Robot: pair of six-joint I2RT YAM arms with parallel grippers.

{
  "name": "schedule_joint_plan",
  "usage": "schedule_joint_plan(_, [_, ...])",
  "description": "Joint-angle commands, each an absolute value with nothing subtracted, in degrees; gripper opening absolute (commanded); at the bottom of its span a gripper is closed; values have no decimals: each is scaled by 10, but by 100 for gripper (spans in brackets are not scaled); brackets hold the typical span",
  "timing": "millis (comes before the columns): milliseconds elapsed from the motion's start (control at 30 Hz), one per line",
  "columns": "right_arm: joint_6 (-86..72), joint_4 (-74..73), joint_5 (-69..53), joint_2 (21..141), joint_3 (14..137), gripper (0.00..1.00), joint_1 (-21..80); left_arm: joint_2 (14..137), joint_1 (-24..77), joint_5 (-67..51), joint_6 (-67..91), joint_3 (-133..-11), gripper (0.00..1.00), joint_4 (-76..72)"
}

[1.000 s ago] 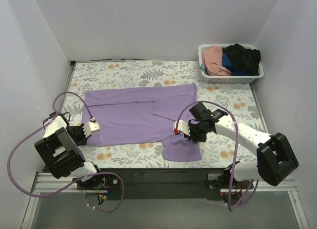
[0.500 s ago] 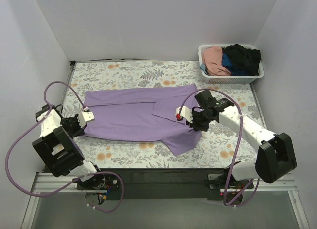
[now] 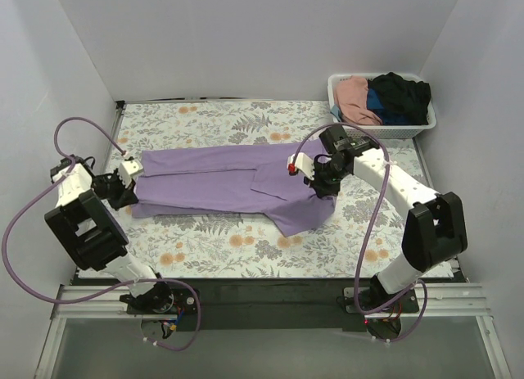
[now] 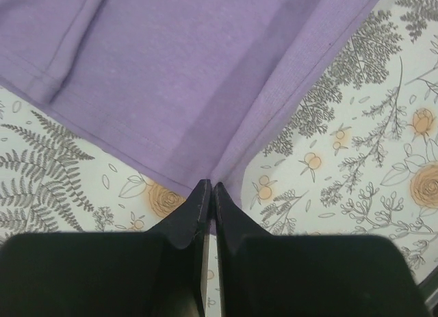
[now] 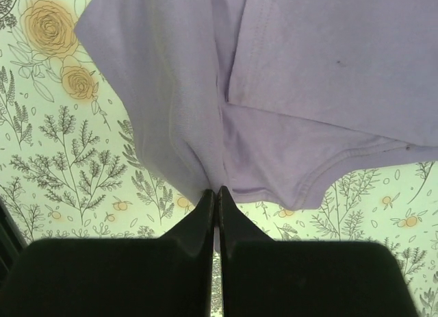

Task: Fold and stack the t-shirts
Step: Fold the tshirt

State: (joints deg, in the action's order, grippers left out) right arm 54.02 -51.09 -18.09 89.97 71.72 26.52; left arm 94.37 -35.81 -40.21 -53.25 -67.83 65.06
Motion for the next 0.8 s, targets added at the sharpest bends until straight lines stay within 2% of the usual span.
schedule_joint_plan(0, [568,-540,-196,918,760,1,258,953,-352,-443,-497,-712,0,624])
schedule_joint_plan(767, [602,-590,-212,1071,923,1,209,1040,-322,-453,-403,-775,0,545])
